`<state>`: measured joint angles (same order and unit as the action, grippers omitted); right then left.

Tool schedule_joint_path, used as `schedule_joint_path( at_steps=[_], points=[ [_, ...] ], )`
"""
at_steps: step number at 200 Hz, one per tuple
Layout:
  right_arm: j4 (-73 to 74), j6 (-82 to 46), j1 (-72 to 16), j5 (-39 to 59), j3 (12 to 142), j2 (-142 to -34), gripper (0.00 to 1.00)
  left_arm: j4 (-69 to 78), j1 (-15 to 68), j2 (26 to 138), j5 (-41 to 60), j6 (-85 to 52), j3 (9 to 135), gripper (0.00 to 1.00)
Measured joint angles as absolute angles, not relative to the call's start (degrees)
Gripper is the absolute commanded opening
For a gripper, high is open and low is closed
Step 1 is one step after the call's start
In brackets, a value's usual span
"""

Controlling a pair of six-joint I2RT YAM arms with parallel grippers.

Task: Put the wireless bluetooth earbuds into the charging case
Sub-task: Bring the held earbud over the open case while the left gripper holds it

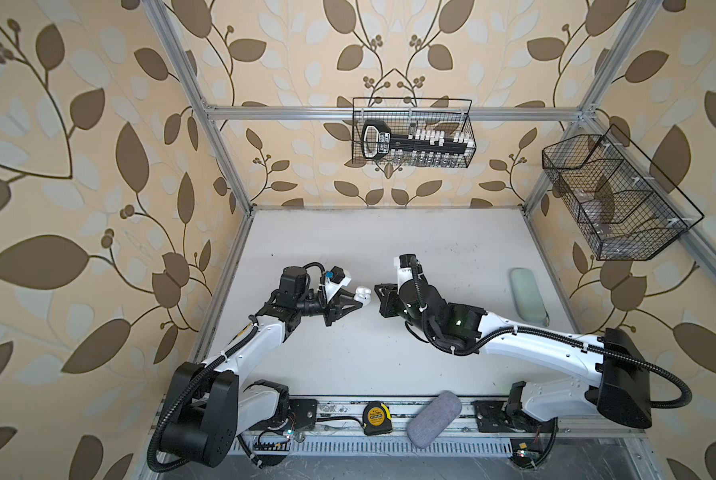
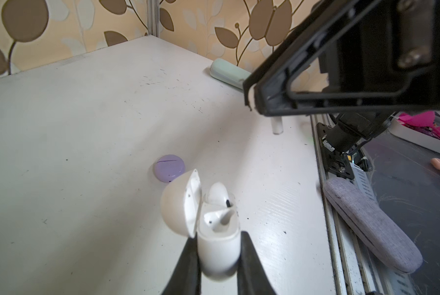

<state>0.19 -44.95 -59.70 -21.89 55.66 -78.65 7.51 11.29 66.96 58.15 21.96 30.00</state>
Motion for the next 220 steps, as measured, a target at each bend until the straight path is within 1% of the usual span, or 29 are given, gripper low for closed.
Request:
schedule_joint_path(
  at_steps=[105,220],
  points=[
    [11.77,-44.97,-60.6,-21.15,55.29,-82.96,0.05,7.49,11.29,66.96,56.49,21.96,30.0,0.05],
    [14.9,-45.63,-59.11,-18.59,55.29,-87.68,0.05,7.49,11.29,66.96,56.45,21.96,30.0,0.05]
  ],
)
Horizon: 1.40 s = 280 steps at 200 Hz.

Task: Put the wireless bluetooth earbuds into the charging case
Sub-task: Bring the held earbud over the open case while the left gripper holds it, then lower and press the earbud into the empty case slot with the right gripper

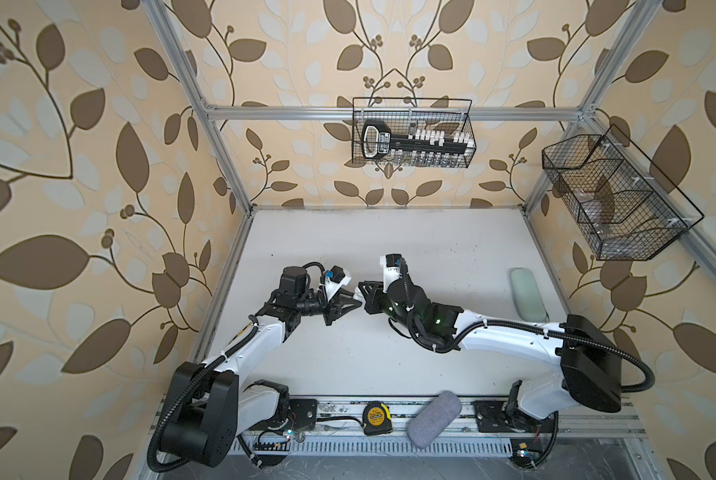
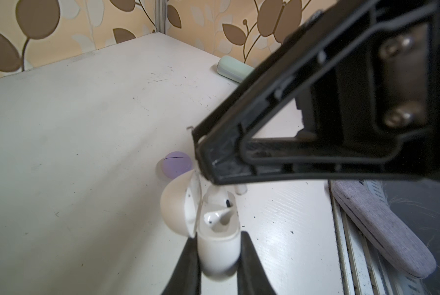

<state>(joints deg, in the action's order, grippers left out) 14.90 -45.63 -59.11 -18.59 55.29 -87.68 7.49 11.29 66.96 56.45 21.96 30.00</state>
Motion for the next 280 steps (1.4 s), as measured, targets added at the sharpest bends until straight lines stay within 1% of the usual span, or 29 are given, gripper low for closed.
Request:
schedule_joint_path(
  at_steps=[280],
  points=[
    [19.77,-47.11,-59.2,-18.09,53.93,-91.57,0.04,7.55,11.29,66.96,54.87,20.71,29.65,0.05]
  ],
)
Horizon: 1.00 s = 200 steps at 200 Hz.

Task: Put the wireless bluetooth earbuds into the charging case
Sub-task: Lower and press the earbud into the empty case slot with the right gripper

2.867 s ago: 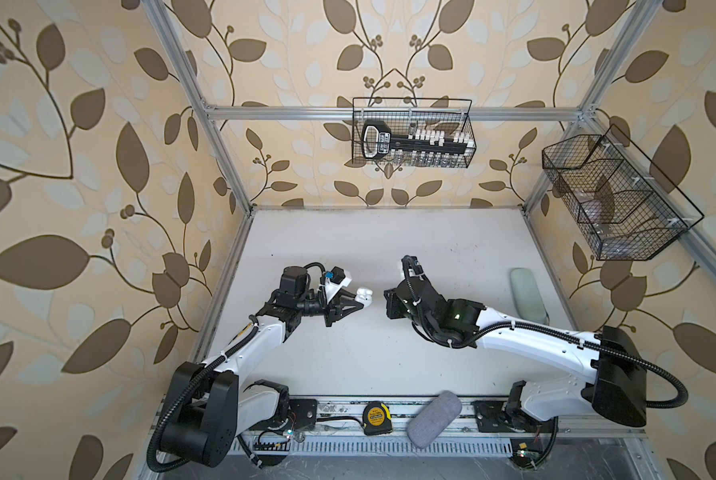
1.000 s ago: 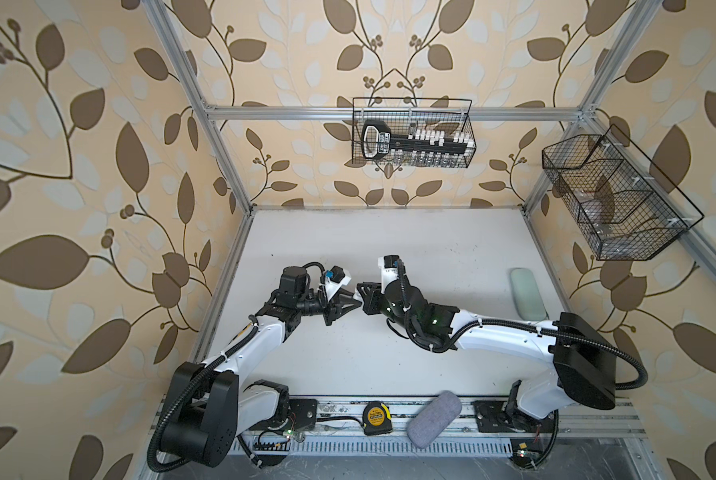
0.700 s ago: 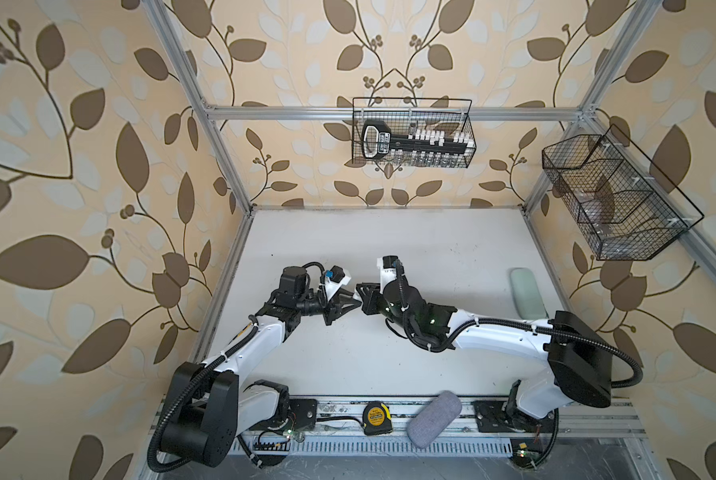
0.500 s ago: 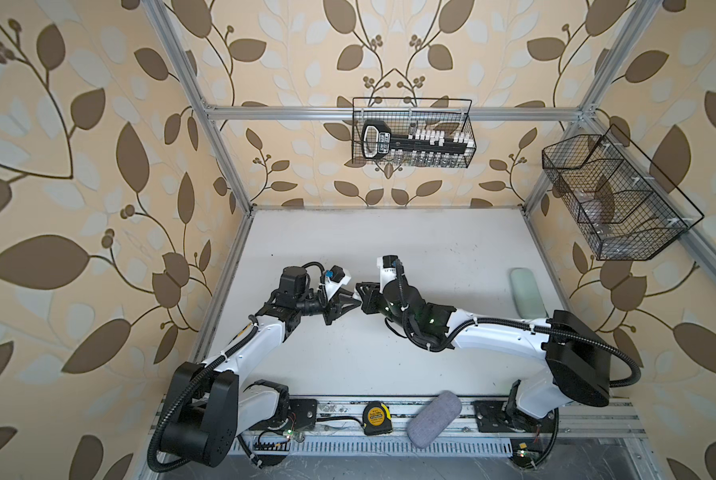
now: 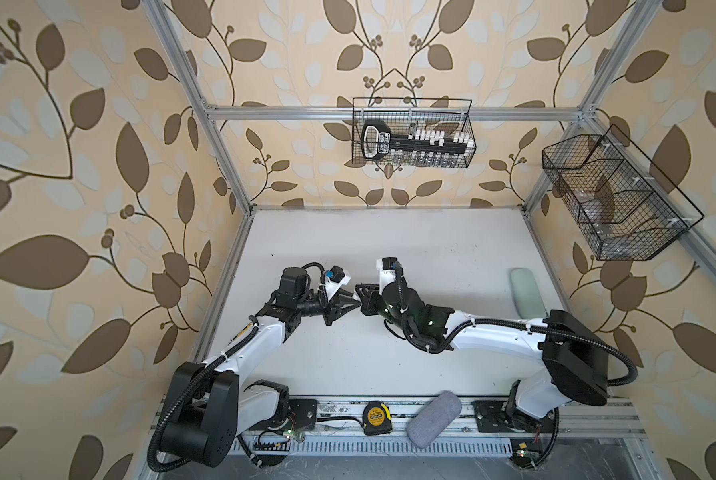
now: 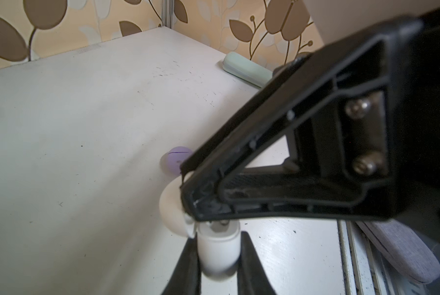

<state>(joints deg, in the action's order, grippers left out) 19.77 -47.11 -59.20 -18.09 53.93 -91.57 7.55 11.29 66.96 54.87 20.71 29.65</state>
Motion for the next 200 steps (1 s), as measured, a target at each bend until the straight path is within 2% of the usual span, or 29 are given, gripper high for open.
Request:
schedule_joint_path(
  at_steps=[122,157,200],
  points=[
    [21.52,-48.18,-59.59,-18.28,52.38,-91.57,0.06,8.67,11.29,66.96,54.37,20.34,29.17,0.05],
    [21.47,-48.62,-59.86,-18.41,52.05,-91.57,0.12,8.75,11.29,66.96,54.39,20.34,28.75,0.05],
    [21.3,-48.69,-59.9,-18.44,52.05,-91.57,0.14,8.73,11.29,66.96,54.39,20.34,28.71,0.05]
  ],
)
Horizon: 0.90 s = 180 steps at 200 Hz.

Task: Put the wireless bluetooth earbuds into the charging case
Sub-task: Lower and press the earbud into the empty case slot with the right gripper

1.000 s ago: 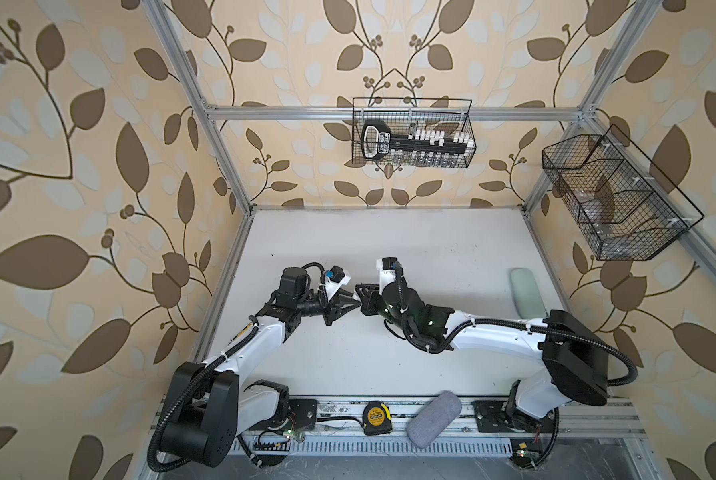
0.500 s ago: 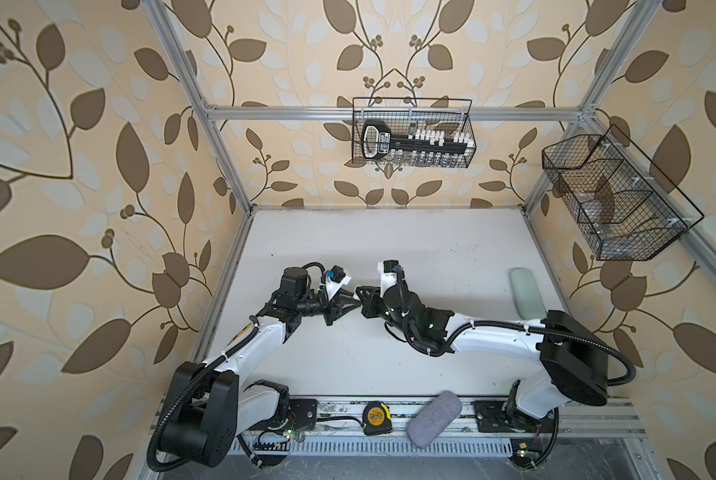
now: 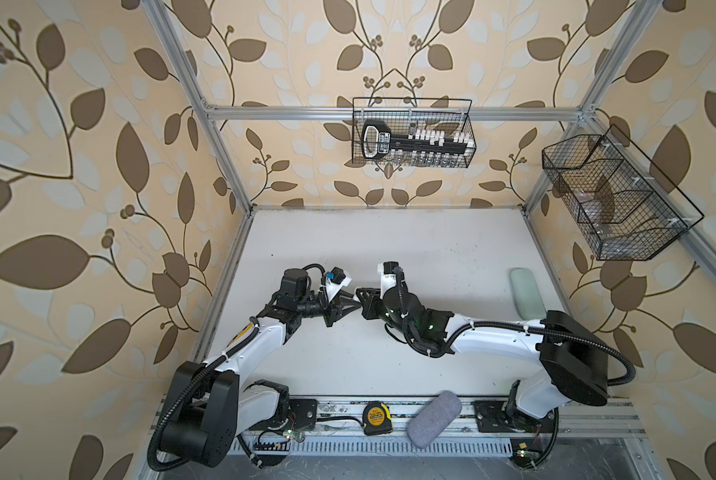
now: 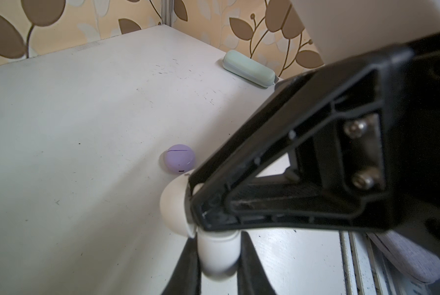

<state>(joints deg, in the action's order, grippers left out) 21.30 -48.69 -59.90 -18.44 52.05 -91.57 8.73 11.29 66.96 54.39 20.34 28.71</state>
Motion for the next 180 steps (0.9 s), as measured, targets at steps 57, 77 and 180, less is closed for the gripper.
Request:
schedule_joint_path(
  at_steps=[57,77,180],
  points=[
    [21.1,-48.82,-59.9,-18.39,52.05,-91.46,0.2,8.75,11.29,66.96,54.37,20.36,28.71,0.05],
    [20.67,-48.82,-59.94,-18.2,52.05,-91.22,0.21,8.75,11.29,66.96,54.37,20.36,28.71,0.06],
    [19.51,-48.64,-59.79,-16.4,52.05,-90.5,0.24,8.78,11.29,66.96,54.37,20.4,28.71,0.06]
  ],
)
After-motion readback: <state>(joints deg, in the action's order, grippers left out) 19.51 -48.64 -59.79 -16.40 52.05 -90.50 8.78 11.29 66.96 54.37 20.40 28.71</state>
